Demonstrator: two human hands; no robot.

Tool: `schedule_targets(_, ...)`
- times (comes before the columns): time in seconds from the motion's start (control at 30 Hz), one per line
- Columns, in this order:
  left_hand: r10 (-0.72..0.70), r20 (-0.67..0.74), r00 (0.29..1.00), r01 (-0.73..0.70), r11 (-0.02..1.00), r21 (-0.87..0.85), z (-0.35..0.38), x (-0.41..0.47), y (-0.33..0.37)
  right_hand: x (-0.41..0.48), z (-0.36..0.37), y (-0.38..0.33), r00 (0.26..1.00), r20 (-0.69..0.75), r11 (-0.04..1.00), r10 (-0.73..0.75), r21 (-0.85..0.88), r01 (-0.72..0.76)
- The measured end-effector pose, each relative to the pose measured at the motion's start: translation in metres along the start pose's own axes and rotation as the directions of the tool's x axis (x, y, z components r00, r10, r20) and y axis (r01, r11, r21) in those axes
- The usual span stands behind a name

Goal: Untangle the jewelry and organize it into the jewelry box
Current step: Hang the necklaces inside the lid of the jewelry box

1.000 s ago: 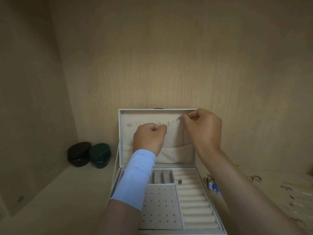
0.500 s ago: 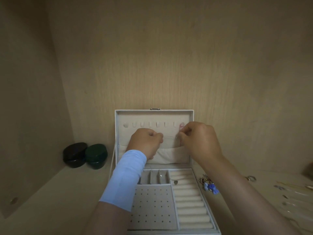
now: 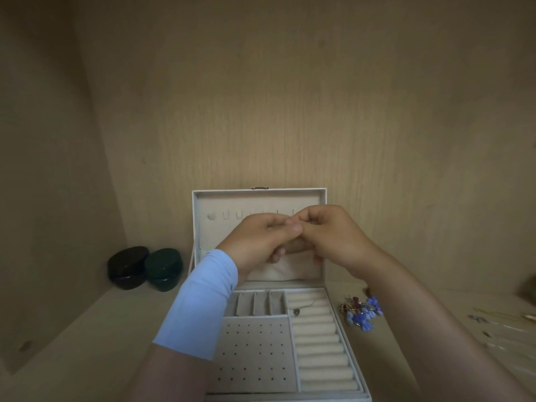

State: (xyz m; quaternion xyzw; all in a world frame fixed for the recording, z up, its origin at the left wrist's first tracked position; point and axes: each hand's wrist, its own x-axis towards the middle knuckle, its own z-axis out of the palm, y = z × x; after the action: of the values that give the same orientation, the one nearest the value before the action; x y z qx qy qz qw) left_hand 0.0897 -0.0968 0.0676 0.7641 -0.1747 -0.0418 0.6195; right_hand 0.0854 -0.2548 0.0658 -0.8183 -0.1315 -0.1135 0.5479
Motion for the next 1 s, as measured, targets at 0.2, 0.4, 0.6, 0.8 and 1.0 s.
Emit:
schedule_targets(0.2,-0.007,0.026,1.0,-0.006,0.879,0.477,-0.009,0.001,0.001,-0.002,-0.016,-0.003,0.981,0.186,0.981,0.054,-0.191,-0.018)
schedule_targets(0.4,0.066,-0.112,0.991,-0.004,0.879,0.476,-0.012,0.013,-0.001,0.002,-0.027,-0.003,0.991,0.118,0.963,0.062,-0.267,-0.029)
schedule_targets(0.6,0.172,-0.403,0.899,-0.013,0.93,0.368,0.001,0.03,-0.016,0.023,0.0,0.005,0.882,-0.449,0.963,-0.144,-0.269,0.021)
schedule_targets(0.8,0.135,-0.496,0.858,0.043,0.943,0.329,0.011,0.039,-0.009,0.029,0.021,0.009,0.764,-0.605,0.932,-0.224,-0.362,-0.014)
schedule_targets(1.0,-0.001,-0.416,0.909,0.133,0.948,0.29,0.008,0.04,-0.013,0.03,0.016,0.008,0.824,-0.524,0.887,-0.216,-0.458,-0.059)
